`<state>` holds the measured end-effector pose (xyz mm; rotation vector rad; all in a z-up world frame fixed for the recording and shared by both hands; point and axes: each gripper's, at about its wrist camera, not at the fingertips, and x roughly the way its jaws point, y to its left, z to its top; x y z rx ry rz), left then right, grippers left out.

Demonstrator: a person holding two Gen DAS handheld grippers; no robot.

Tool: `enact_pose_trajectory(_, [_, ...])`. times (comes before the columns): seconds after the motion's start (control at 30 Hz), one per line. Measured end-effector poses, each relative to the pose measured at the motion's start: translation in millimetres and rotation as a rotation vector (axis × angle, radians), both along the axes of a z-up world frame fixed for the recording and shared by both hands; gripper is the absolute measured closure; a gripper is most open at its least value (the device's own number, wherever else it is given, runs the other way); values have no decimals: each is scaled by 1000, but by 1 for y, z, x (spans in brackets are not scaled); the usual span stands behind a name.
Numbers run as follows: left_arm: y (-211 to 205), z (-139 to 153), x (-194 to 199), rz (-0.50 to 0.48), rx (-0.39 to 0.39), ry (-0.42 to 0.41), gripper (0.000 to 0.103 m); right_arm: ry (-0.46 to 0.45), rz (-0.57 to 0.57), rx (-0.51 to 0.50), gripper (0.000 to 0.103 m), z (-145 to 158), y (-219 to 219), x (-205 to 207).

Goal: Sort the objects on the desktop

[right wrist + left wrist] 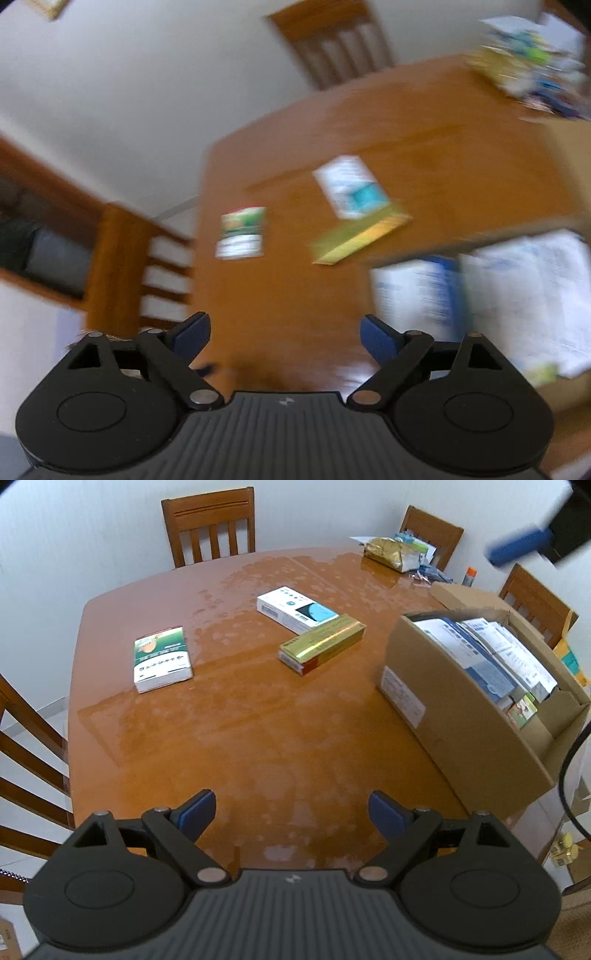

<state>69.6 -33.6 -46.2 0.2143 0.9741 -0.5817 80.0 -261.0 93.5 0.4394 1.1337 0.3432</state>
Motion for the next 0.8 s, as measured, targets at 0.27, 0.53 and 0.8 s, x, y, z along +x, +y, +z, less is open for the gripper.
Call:
enact_pose_trajectory(0.27, [35,-7,13,55,-37,11,13,-55,190,-204,11,-9,111,82])
enact_pose_trajectory(0.53, [51,-18,21,199,-25,22,13,-50,235,-497,11,-73,106,191])
enact_pose_trajectory(0.8, [48,-30,30,290,-31,50,13,90,213,-550,11,-152,70,262])
